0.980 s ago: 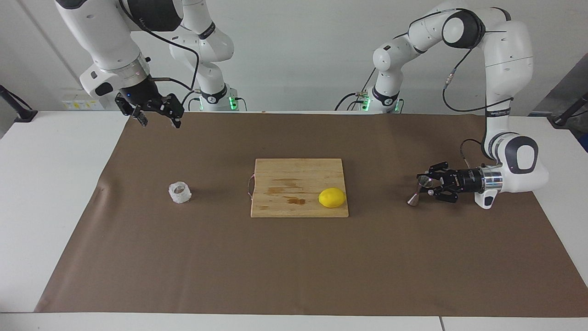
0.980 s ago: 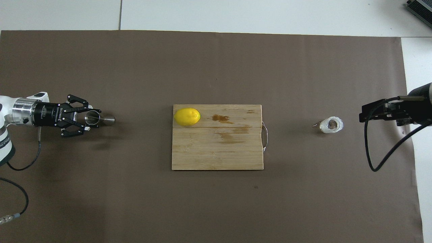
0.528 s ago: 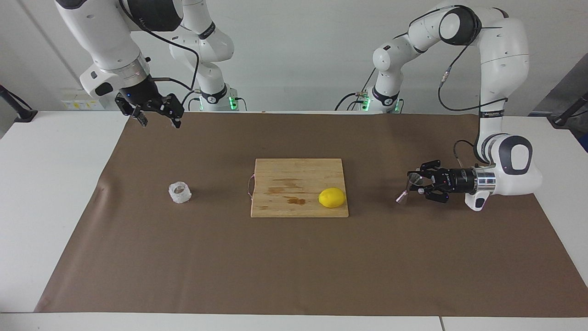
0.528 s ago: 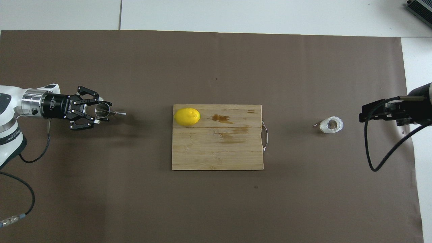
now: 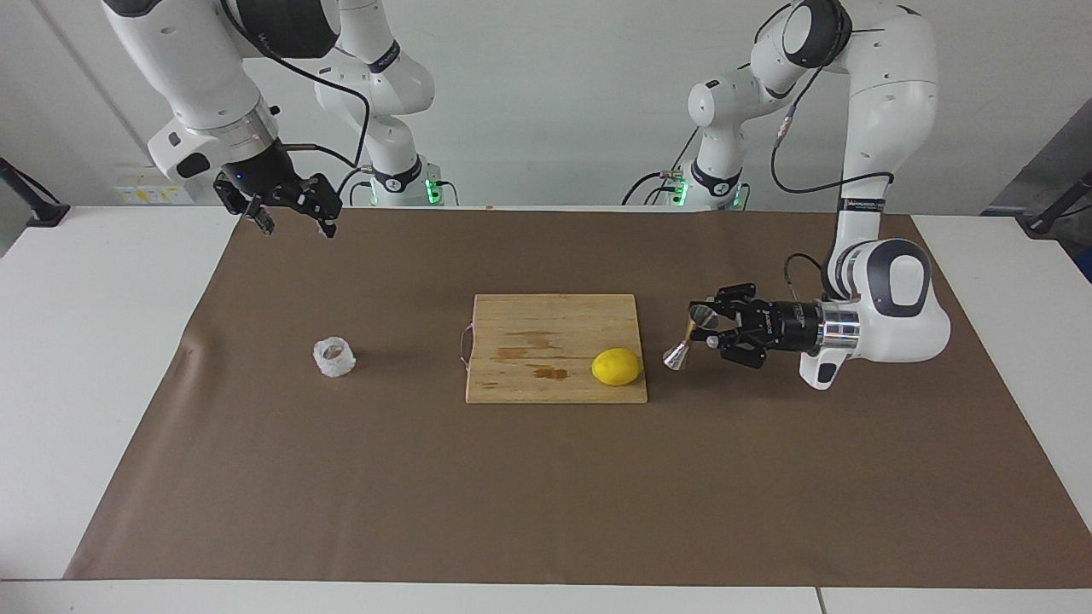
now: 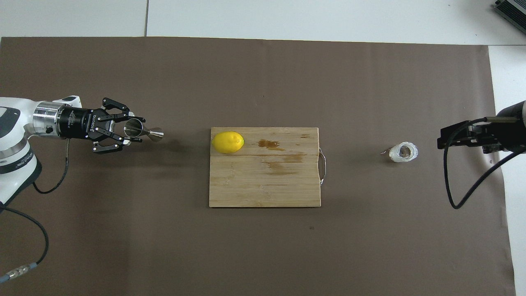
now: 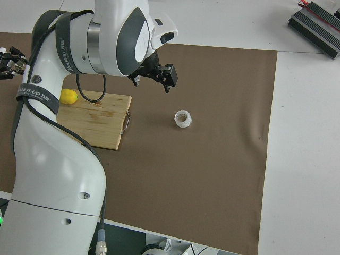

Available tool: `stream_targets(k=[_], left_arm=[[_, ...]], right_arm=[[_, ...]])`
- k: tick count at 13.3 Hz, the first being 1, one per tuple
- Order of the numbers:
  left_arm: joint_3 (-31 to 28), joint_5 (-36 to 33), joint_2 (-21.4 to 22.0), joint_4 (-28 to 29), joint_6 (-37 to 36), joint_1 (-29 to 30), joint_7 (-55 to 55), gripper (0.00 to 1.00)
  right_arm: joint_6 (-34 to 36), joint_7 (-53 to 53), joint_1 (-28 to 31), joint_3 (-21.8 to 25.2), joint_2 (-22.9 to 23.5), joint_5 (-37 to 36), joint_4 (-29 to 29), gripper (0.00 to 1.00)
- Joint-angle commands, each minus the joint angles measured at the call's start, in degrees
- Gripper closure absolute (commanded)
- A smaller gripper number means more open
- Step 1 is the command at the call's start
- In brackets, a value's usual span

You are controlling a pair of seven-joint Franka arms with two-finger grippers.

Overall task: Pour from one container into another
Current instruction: 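Lift the metal cup with the left gripper toward the cutting board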

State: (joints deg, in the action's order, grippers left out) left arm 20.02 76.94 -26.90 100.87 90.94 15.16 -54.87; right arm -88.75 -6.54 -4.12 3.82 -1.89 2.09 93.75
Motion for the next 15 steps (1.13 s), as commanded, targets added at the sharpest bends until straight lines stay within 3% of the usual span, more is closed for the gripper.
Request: stream_targets(k=[1, 9, 15], left_arm=[[-1.2, 5.8, 2.1, 3.1, 5.7, -6.8, -0.6, 1.00], [-1.1, 23.2, 2.0, 6.2, 29.7, -25.6, 0.4, 1.00], [-1.1, 28.1, -0.4, 5.8, 33.9, -30.1, 3.4, 1.00]], right_arm=[[0.1, 1.1, 0.2, 0.4, -1.1, 1.2, 0.9, 0.00], [0.1, 1.1, 0.2, 0.4, -1.1, 1.2, 0.9, 0.00], [0.1, 1.1, 0.2, 0.4, -1.1, 1.2, 0.9, 0.00]])
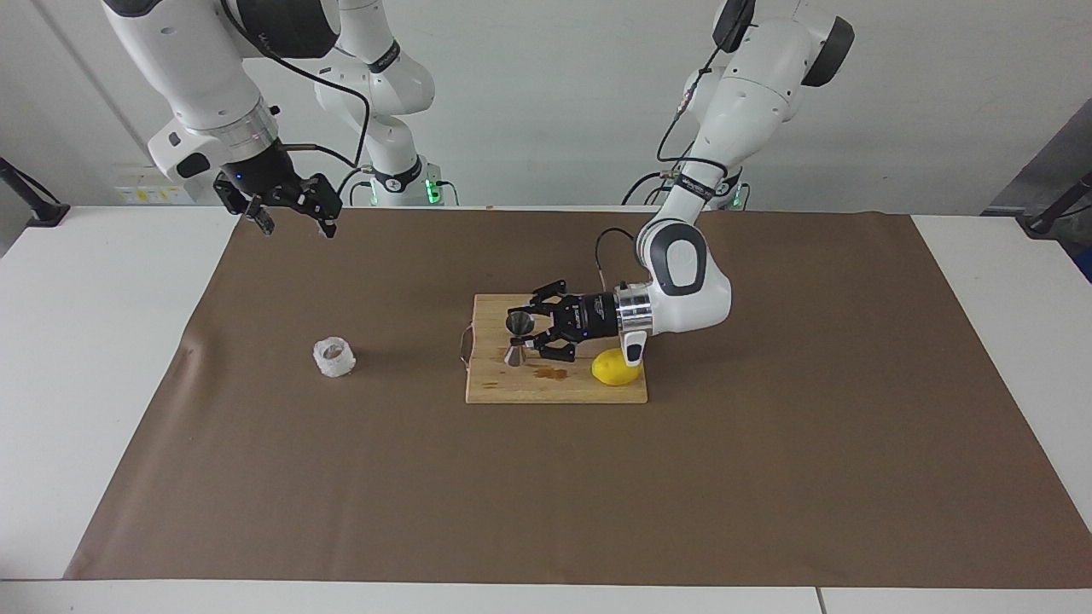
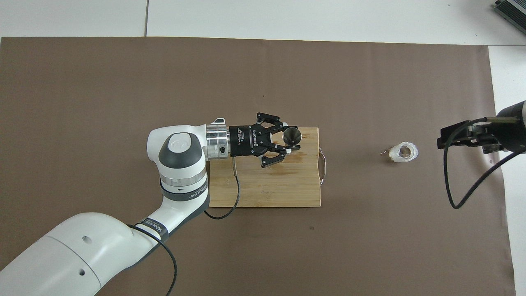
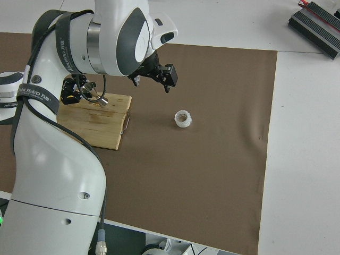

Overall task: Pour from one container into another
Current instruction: 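Lower the metal cup onto the board near its handle, open left gripper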

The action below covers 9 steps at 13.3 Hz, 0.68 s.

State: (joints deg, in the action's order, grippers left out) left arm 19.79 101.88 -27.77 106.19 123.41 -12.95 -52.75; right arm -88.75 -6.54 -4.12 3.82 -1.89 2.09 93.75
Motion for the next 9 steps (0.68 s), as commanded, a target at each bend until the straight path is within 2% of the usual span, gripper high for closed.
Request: stream_targets(k=[1, 9], left_arm=[[-1.0, 4.1, 0.3, 0.3, 2.9, -2.7, 1.4, 1.00], [-1.1, 4.3, -0.7, 0.2, 7.3, -5.4, 4.0, 1.00]], right_arm=[[0.1, 1.1, 0.2, 0.4, -1.1, 1.2, 0.9, 0.00], [0.1, 1.1, 0.2, 0.4, -1.1, 1.2, 0.9, 0.00]])
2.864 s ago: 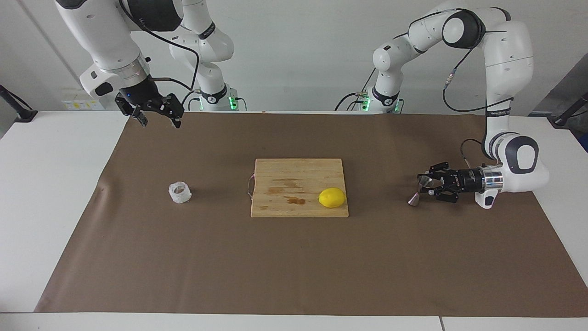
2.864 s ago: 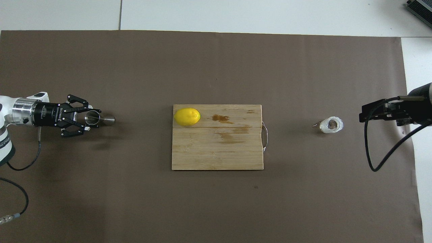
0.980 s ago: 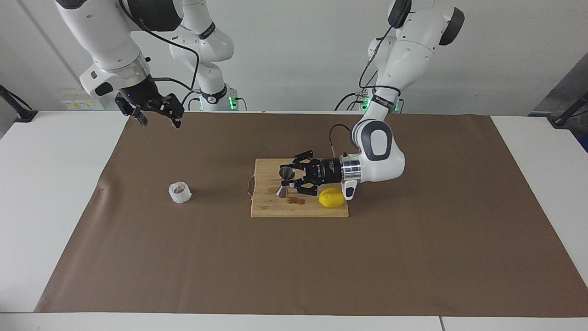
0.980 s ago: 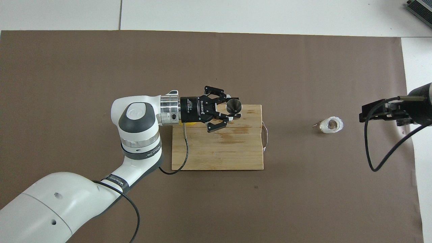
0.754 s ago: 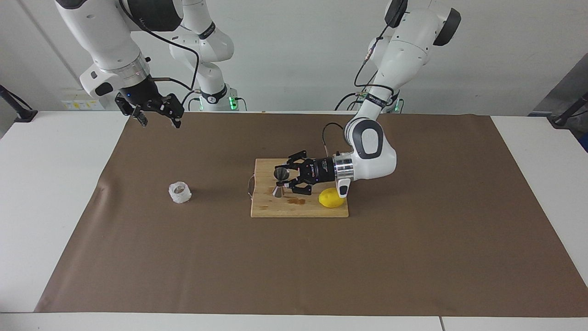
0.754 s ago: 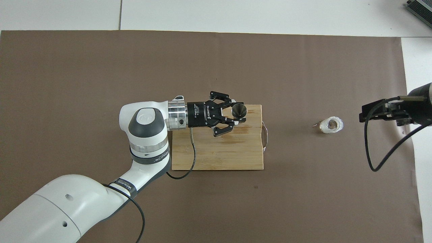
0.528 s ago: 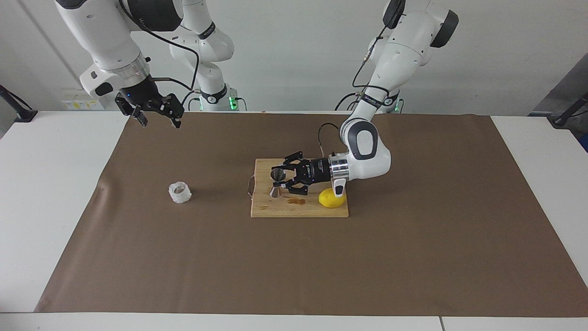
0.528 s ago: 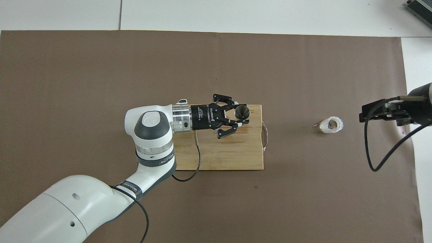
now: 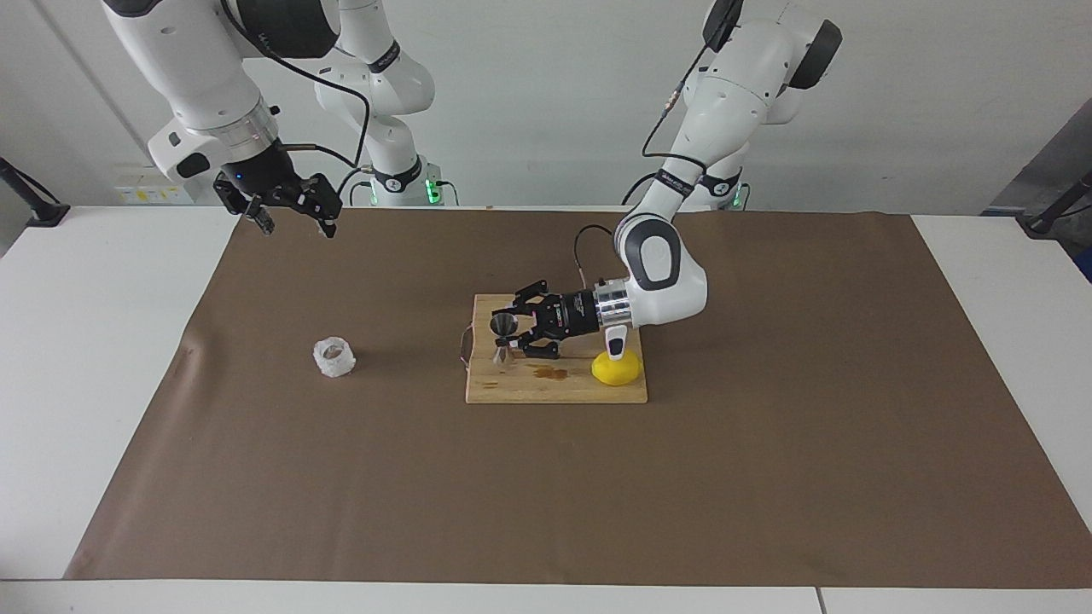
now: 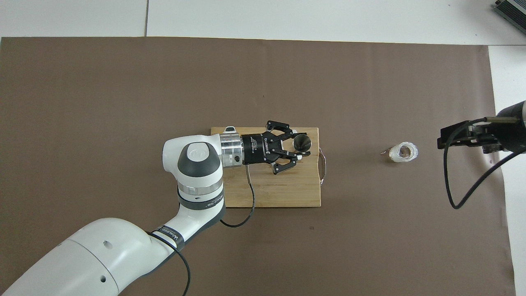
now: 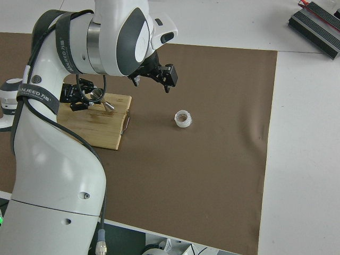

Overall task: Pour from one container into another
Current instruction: 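Lower the metal cup onto the board near its handle, open left gripper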

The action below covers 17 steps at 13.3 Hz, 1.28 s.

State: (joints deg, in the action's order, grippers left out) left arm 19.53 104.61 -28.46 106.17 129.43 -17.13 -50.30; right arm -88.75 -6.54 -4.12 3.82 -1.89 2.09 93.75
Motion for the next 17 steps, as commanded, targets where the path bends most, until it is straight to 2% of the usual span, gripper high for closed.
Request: stream_targets(k=[1, 8, 9, 10, 15, 17], left_arm=[[-0.9, 1.6, 0.0, 0.4, 1.6, -1.9, 1.6, 1.00], [-1.0, 1.5, 0.1, 0.9, 2.3, -2.3, 2.8, 1.00], [-1.0, 1.5, 0.0, 0.9, 2.7, -2.3, 3.5, 0.96], [-1.0, 1.5, 0.0, 0.9, 2.9, -2.3, 4.2, 0.86], [-1.0, 1.3, 0.0, 0.9, 4.0, -2.4, 5.6, 0.55], [-1.1, 1.3, 0.1, 0.8, 4.1, -2.4, 5.1, 0.22]], right_arm=[[0.1, 1.1, 0.2, 0.4, -1.1, 1.2, 0.9, 0.00], [0.1, 1.1, 0.2, 0.4, -1.1, 1.2, 0.9, 0.00], [0.1, 1.1, 0.2, 0.4, -1.1, 1.2, 0.9, 0.00], [0.1, 1.1, 0.2, 0.4, -1.1, 1.2, 0.9, 0.00], [0.1, 1.1, 0.3, 0.6, -1.1, 1.2, 0.9, 0.00], [0.1, 1.2, 0.2, 0.4, -1.1, 1.2, 0.9, 0.00]])
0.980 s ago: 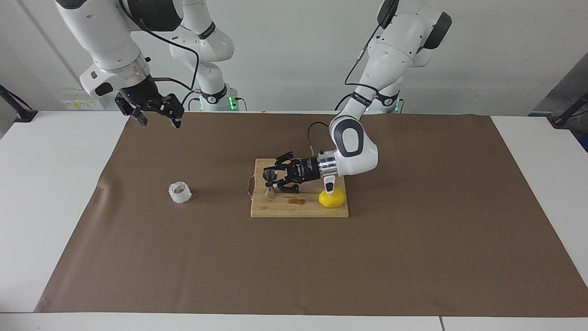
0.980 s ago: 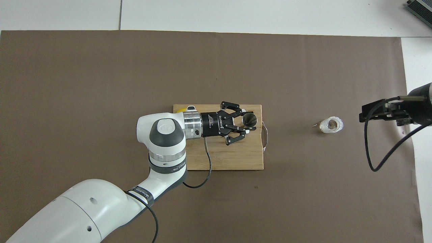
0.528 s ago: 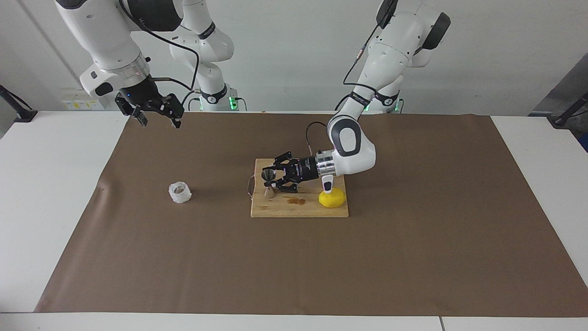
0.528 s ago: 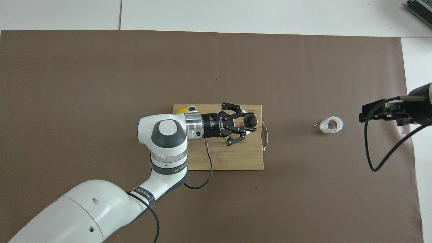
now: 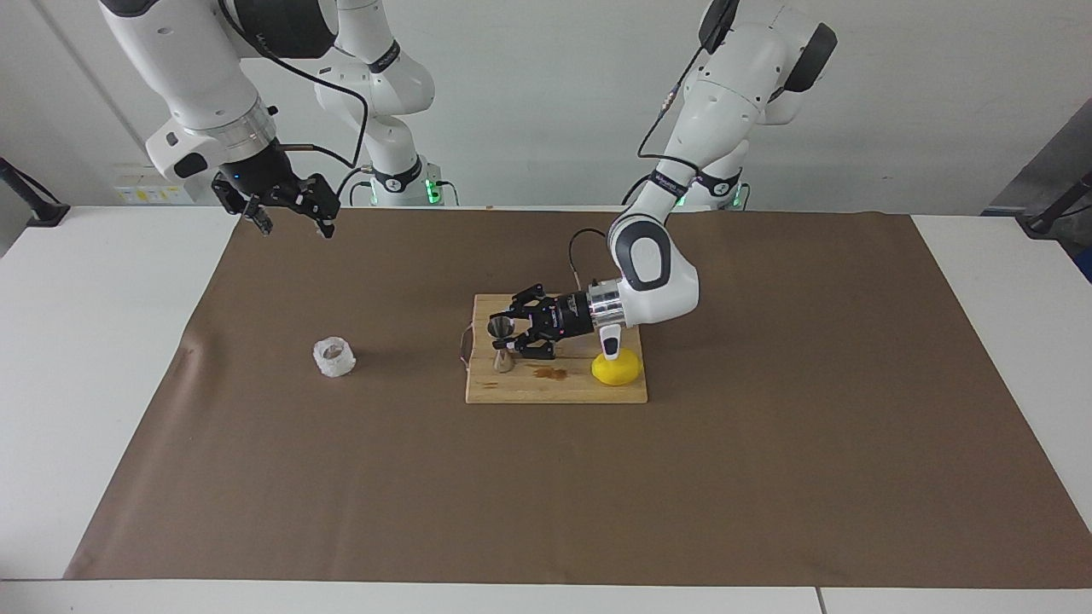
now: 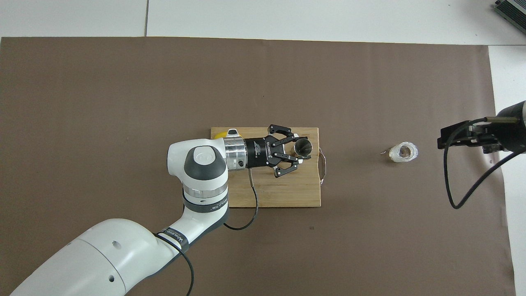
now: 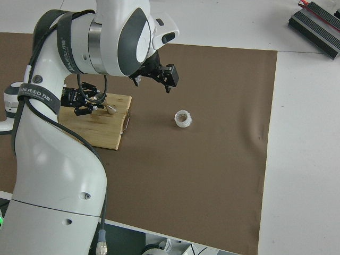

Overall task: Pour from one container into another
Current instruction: 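Lower the metal cup onto the board near its handle, open left gripper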

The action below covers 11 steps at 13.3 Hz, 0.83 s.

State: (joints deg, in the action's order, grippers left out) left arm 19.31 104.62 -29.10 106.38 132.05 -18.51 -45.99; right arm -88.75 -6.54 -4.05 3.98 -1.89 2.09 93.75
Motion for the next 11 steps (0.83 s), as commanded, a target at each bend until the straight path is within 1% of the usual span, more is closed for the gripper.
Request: stream_targets(k=[1, 2, 3, 5, 7, 9, 11], left_arm=[[-0.9, 1.1, 0.7, 0.5, 1.4, -1.0, 0.6, 0.16], [-0.9, 0.8, 0.7, 0.2, 1.4, -0.9, 0.5, 0.05], [-0.9, 0.3, 0.7, -0.1, 1.4, -0.8, 0.4, 0.00], [-0.9, -1.6, 0.8, -0.8, 1.2, 0.0, 0.4, 0.00], [-1.2, -6.2, 1.4, -2.5, 0.9, 1.3, 0.5, 0.00], [-1.4, -11.9, 2.0, -4.7, 0.1, 2.9, 0.4, 0.00], [-1.5, -18.1, 2.7, -6.1, -1.3, 4.8, 0.4, 0.00]], right_arm=[[0.5, 1.3, 0.2, 0.2, -1.1, 1.2, 0.9, 0.00], [0.9, 1.3, 0.3, 0.3, -1.1, 1.2, 0.9, 0.00], [0.9, 1.3, 0.3, 0.3, -1.3, 1.2, 0.9, 0.00], [0.7, 1.3, 0.2, 0.2, -1.3, 1.2, 1.1, 0.00], [-0.1, 1.9, -0.1, 0.2, -1.5, 1.2, 1.5, 0.00], [-2.3, 6.8, -0.1, 0.2, -2.3, 1.2, 3.8, 0.00], [-5.7, 13.4, 0.4, 0.4, -3.9, 1.2, 7.7, 0.00]])
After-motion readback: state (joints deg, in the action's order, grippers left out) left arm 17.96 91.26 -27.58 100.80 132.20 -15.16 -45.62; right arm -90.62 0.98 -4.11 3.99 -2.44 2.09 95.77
